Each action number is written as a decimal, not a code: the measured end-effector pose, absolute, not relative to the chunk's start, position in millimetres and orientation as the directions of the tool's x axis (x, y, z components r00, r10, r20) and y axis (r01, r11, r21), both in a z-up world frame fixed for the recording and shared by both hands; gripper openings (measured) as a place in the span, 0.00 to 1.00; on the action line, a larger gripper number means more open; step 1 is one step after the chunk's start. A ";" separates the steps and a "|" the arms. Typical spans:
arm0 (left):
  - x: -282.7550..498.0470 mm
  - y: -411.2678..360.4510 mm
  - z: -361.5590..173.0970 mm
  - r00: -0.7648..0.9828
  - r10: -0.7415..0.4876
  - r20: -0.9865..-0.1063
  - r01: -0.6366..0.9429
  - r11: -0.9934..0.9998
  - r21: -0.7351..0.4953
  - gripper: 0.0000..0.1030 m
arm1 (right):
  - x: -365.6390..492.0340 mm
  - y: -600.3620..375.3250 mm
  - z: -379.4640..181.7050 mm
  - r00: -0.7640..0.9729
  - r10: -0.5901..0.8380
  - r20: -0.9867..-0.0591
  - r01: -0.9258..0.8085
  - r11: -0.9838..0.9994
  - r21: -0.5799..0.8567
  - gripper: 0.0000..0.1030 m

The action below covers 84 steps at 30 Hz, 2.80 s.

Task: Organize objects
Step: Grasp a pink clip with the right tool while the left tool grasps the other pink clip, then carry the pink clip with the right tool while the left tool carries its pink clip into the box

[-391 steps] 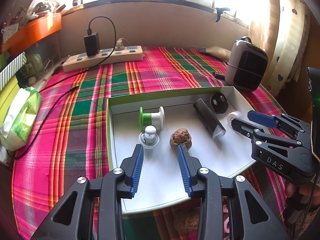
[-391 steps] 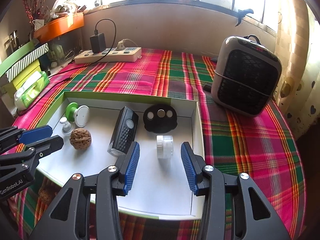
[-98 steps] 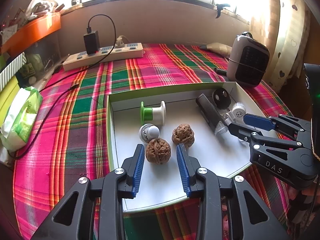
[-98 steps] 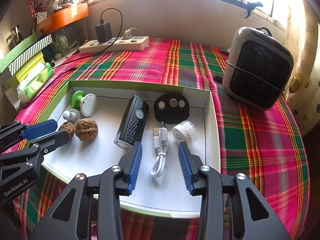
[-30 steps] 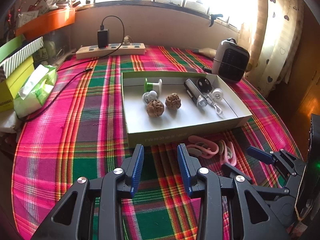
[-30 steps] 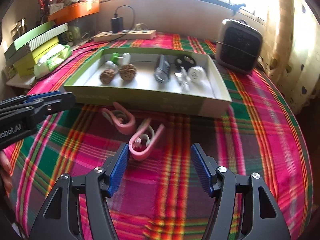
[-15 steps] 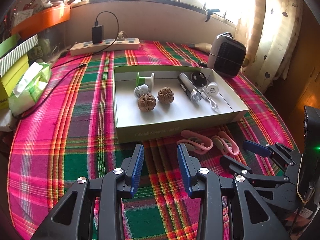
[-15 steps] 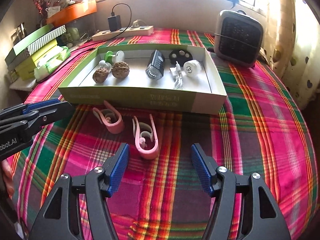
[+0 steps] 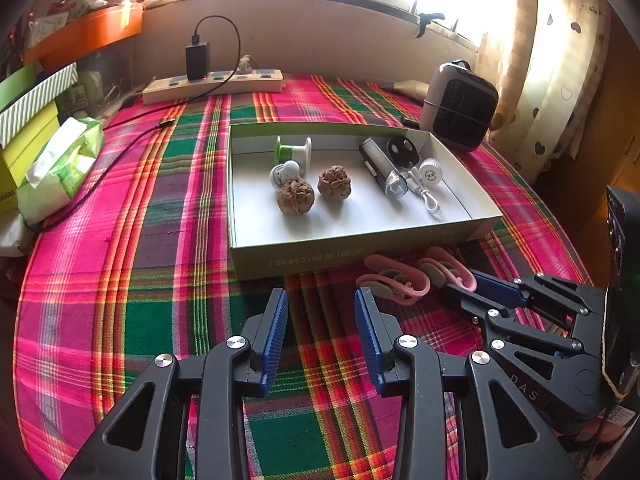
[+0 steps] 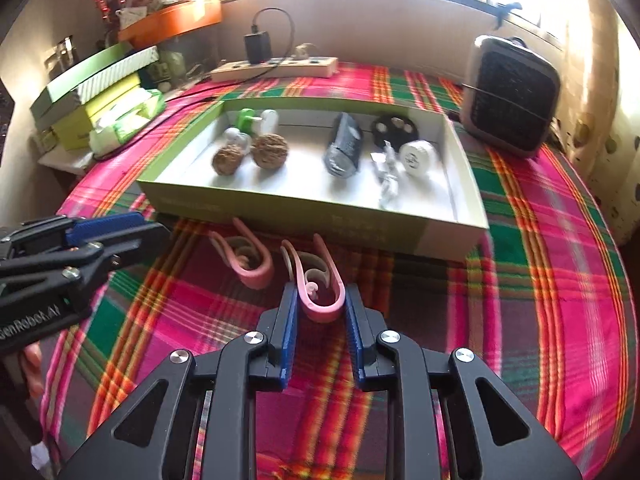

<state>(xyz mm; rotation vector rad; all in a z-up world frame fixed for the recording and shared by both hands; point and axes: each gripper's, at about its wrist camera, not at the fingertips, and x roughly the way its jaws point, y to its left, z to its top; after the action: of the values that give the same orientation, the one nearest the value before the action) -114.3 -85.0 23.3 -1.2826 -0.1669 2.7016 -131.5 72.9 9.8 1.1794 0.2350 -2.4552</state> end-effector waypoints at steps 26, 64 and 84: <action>-109.5 -82.2 20.3 -0.600 0.226 -0.768 -0.098 -0.973 -0.210 0.33 | -117.1 67.5 9.2 -0.556 -0.283 -0.782 0.454 -0.891 -0.001 0.22; -125.3 -52.2 7.8 -0.565 0.143 -0.813 -0.078 -0.990 -0.120 0.39 | -137.5 87.9 6.1 -0.527 -0.318 -0.788 0.519 -0.854 -0.003 0.47; -129.6 -58.3 8.3 -0.571 0.104 -0.814 -0.061 -0.995 -0.084 0.38 | -139.9 85.5 7.1 -0.539 -0.318 -0.780 0.519 -0.855 -0.011 0.28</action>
<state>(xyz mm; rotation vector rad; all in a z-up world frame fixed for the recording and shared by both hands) -129.6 -58.3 8.3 -1.4055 -0.0717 2.7043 -139.9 85.5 7.1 1.1365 0.3317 -2.3765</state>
